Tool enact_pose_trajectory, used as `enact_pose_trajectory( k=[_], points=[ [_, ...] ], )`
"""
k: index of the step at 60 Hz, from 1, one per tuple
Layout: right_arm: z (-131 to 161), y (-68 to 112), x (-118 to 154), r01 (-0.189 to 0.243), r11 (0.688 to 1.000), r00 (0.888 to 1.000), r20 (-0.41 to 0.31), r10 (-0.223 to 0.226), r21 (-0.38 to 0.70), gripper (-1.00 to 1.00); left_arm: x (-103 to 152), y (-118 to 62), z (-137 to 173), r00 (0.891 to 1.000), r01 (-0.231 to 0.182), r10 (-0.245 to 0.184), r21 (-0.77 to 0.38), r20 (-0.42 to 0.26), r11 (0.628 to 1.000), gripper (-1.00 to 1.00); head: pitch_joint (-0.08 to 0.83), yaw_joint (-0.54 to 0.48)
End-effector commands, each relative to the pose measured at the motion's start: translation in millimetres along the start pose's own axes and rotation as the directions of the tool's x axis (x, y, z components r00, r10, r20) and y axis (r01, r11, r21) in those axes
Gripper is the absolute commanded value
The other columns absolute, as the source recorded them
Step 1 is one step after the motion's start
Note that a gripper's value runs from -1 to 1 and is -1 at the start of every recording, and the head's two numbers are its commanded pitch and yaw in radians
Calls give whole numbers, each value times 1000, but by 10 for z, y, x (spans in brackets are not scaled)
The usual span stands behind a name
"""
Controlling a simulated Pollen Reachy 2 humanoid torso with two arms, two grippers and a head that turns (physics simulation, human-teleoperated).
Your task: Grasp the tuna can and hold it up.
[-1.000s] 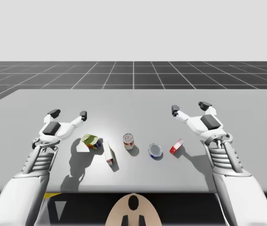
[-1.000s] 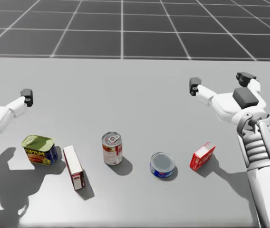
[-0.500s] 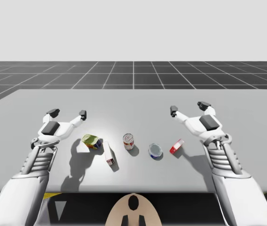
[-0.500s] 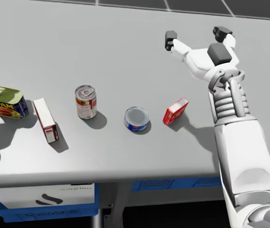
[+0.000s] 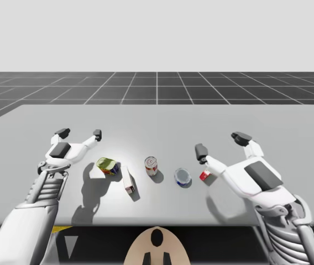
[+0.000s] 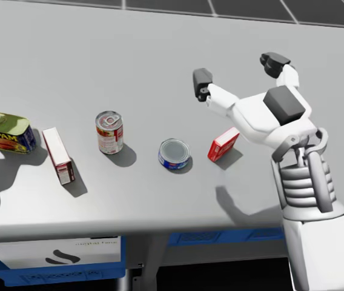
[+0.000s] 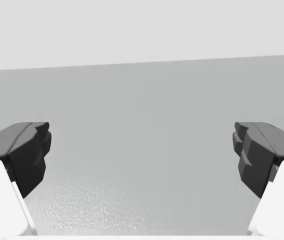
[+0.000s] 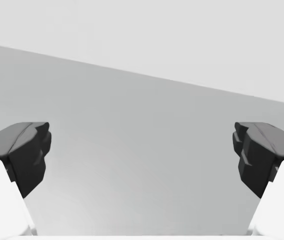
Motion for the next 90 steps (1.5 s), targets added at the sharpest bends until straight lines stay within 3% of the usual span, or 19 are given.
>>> enact_pose_trajectory(
  k=[1,14,15,19,30,43,59,70,75,90],
  points=[
    [374,215,-51,57,996,998,-33,-55,71,-1000,-9,-3,-1,1000,0,0,3,-6,1000,-1000,738,-169],
    [676,463,-333,109,982,989,-115,-91,158,-1000,-22,-16,1,1000,3,-3,1,-9,1000,-1000,740,-176],
    [691,484,-372,131,979,986,-126,-111,158,-1000,-23,-18,2,1000,4,-4,1,-9,1000,-1000,741,-177],
    [718,547,-496,165,972,979,-145,-141,169,-1000,-25,-21,5,1000,4,-4,1,-10,1000,-1000,743,-178],
    [711,694,-868,214,958,961,-220,-170,193,-1000,-33,-29,3,1000,5,-5,0,-11,1000,-1000,746,-181],
    [665,753,-1123,244,955,945,-264,-195,168,-1000,-35,-30,1,1000,5,-5,1,-9,1000,-1000,750,-181],
    [411,727,-1302,249,962,931,-302,-205,113,-1000,-33,-24,-7,1000,4,-4,4,-5,1000,-1000,753,-176],
    [226,754,-1370,232,967,929,-318,-189,104,-1000,-25,-15,-9,1000,4,-4,8,2,1000,-1000,756,-169],
    [123,757,-1382,197,976,936,-313,-159,93,-1000,-19,-10,-7,1000,2,-2,10,4,1000,-1000,757,-165],
    [-115,767,-1399,136,987,936,-337,-99,88,-1000,-8,0,-4,1000,-1,1,13,8,1000,-1000,761,-156]
  ],
)
